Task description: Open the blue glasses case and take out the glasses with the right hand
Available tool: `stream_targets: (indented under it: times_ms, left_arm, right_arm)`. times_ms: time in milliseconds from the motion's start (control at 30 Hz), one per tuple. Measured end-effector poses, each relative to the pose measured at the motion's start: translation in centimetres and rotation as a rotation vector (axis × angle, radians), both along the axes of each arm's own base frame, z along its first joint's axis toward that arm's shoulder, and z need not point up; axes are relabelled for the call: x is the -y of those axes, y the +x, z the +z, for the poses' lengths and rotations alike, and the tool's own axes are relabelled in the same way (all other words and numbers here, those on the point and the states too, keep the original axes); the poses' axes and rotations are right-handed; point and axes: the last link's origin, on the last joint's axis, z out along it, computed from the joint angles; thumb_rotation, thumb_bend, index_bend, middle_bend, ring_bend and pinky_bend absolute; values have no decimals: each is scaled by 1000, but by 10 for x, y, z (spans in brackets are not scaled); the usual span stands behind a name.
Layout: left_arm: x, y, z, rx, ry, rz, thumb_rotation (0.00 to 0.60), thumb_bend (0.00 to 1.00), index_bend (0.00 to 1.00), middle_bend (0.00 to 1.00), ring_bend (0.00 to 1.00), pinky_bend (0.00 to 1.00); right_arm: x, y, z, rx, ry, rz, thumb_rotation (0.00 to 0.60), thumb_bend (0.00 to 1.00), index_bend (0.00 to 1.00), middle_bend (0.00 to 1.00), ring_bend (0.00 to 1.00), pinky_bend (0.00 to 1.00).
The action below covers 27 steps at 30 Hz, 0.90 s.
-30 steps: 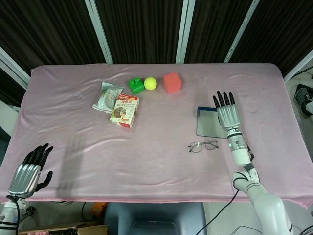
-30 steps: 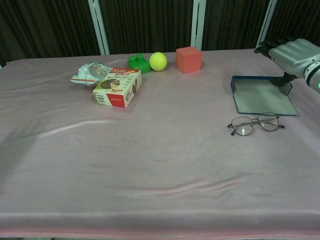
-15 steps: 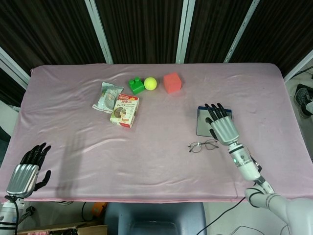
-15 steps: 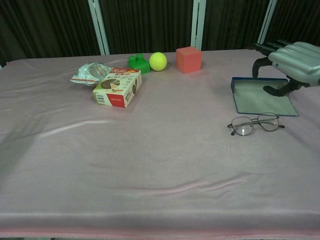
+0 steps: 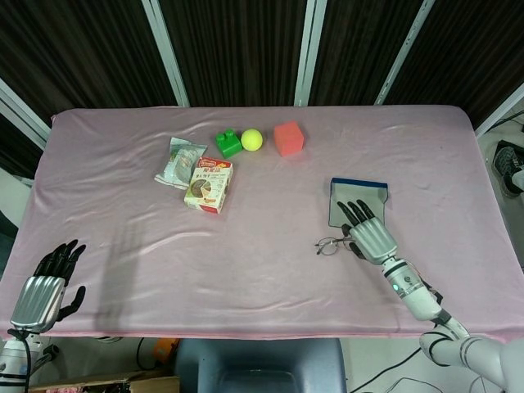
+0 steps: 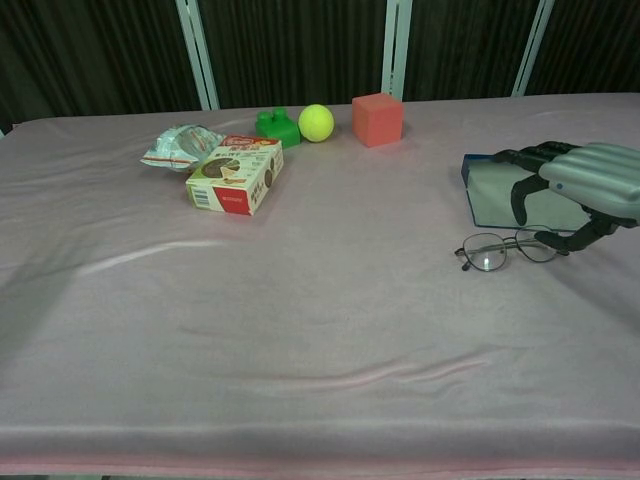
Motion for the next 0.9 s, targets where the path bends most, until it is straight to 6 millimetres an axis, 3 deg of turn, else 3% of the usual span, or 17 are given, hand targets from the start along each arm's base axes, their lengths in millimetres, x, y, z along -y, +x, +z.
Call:
stream_targets:
  times_ms: [467,900]
  left_arm:
    - [-1,-1,0,2,-4,1,600,423,0,3,1,137]
    - [0,-1,2,-2,6,1,600,422,0,0,1,138]
  right_arm:
    - [7,3,-17,12,18,-9,600,516,635,37,6,0]
    - [9,2,-21,14,19,-12,600,516,689,61,6,0]
